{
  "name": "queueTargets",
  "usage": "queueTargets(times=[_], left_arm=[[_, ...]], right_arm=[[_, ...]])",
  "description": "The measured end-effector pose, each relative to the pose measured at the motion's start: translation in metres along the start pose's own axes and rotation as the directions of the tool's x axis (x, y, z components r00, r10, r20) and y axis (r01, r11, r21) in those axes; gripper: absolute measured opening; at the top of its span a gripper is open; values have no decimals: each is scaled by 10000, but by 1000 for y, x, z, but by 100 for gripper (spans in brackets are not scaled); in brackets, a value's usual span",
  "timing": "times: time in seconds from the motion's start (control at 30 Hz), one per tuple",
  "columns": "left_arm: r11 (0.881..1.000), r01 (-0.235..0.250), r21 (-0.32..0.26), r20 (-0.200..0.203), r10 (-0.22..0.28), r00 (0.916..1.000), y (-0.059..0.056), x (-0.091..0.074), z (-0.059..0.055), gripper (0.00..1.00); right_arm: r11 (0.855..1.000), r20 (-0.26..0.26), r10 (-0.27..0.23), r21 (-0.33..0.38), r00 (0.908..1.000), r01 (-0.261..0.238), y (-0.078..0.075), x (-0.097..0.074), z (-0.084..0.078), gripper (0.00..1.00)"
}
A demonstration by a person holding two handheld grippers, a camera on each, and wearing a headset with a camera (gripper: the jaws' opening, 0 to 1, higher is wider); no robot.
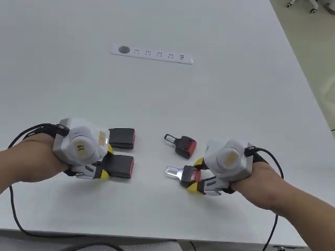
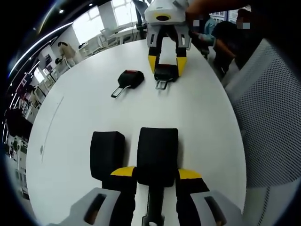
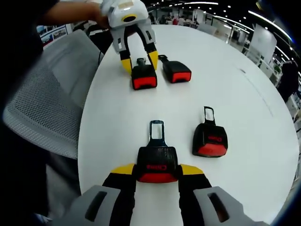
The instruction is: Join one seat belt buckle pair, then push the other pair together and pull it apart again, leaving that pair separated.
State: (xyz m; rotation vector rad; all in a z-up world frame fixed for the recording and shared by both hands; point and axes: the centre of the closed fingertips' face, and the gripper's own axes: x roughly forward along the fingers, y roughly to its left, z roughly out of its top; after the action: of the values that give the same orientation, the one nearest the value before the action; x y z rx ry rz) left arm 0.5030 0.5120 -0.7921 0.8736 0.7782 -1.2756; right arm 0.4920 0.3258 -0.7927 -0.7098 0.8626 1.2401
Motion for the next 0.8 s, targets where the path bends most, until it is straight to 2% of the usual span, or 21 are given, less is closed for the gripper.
queueTargets(times=[0.1, 0.33, 0.57, 0.8], left_arm=[[10000, 22, -56, -51, -22, 10000, -1, 0, 1, 33], [10000, 5, 9, 87, -6, 10000, -1, 0, 1, 32], [10000, -20, -92, 146, 22, 9999, -2, -1, 1, 32], [9996, 73, -257, -3, -73, 10000, -1, 1, -1, 32]], right_arm=[[9993, -163, 67, -356, 9998, -73, 1, 2, -1, 32], [9991, -50, 216, -368, 9998, -217, -2, 2, -2, 32], [9991, -155, 216, -359, 9996, -222, -1, 3, -1, 32], [9995, -397, 169, -278, 9991, -180, -2, 5, 0, 32]])
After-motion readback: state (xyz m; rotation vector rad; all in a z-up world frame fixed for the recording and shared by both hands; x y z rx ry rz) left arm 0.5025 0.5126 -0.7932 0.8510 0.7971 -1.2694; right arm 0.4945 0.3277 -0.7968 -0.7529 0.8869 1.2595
